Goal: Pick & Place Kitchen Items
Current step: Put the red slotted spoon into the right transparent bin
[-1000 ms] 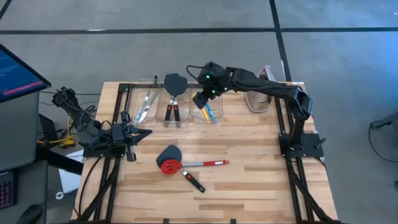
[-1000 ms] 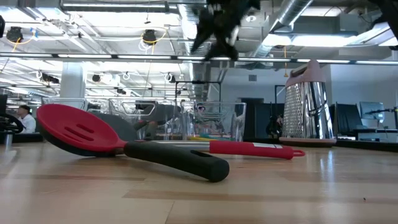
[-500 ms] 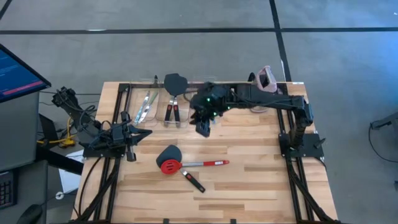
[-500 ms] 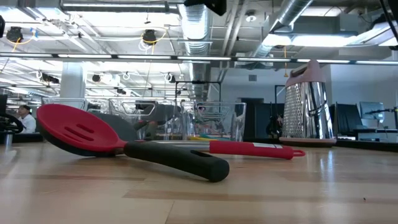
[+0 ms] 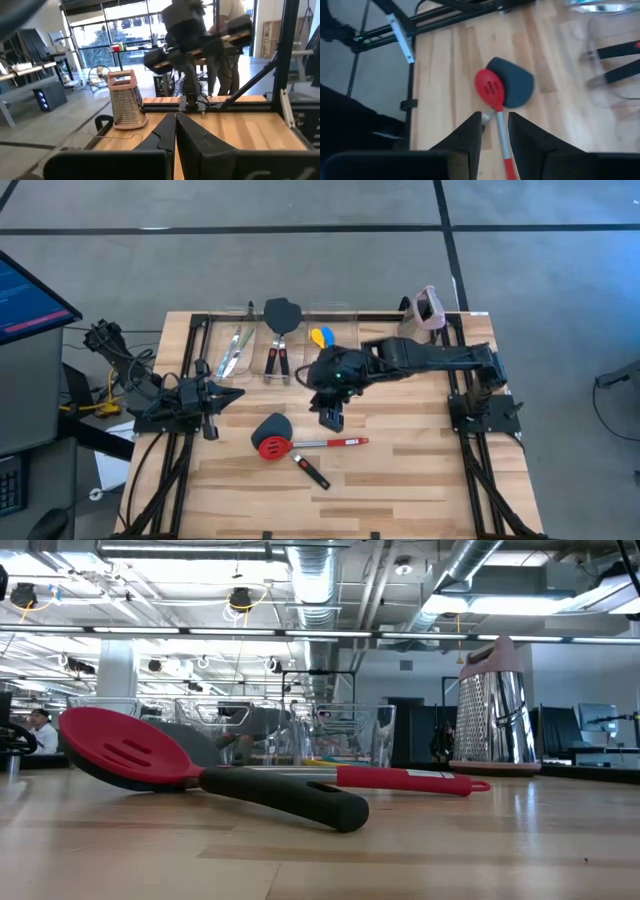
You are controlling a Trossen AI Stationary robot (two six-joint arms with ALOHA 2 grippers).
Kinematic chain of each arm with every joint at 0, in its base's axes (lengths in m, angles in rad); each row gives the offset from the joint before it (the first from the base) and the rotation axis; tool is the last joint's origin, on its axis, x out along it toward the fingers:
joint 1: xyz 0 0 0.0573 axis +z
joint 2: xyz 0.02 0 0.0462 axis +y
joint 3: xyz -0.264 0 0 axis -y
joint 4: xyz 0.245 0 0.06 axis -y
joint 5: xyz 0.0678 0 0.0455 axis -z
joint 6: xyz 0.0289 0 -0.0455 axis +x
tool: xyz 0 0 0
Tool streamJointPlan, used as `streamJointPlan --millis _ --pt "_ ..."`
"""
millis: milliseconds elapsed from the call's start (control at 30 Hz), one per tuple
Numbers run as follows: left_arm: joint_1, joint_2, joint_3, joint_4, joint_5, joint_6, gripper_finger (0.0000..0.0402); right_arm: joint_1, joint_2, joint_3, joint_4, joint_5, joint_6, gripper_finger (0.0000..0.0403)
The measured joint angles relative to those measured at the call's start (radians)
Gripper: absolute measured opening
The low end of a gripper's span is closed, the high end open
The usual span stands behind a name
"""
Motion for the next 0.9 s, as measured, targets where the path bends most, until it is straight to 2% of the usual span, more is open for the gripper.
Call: streamJointPlan --millis 233,467,600,900 --pt "0.000 0.000 0.000 0.000 0.022 -0.086 0.0001 0.057 0.000 0.000 0.007 0.012 0.042 0.0090" --pt "0.000 0.003 0.000 0.000 0.189 -0.178 0.0001 0.109 0.000 0.000 0.008 0.041 0.098 0.0079" --pt "0.000 0.018 0.000 -0.001 0.241 -0.195 0.0001 0.141 0.000 -0.004 0.008 0.092 0.141 0.0072" --pt "0.000 0.091 0.000 0.000 0.247 -0.196 0.0001 0.190 0.019 -0.043 0.025 0.113 0.211 0.0069"
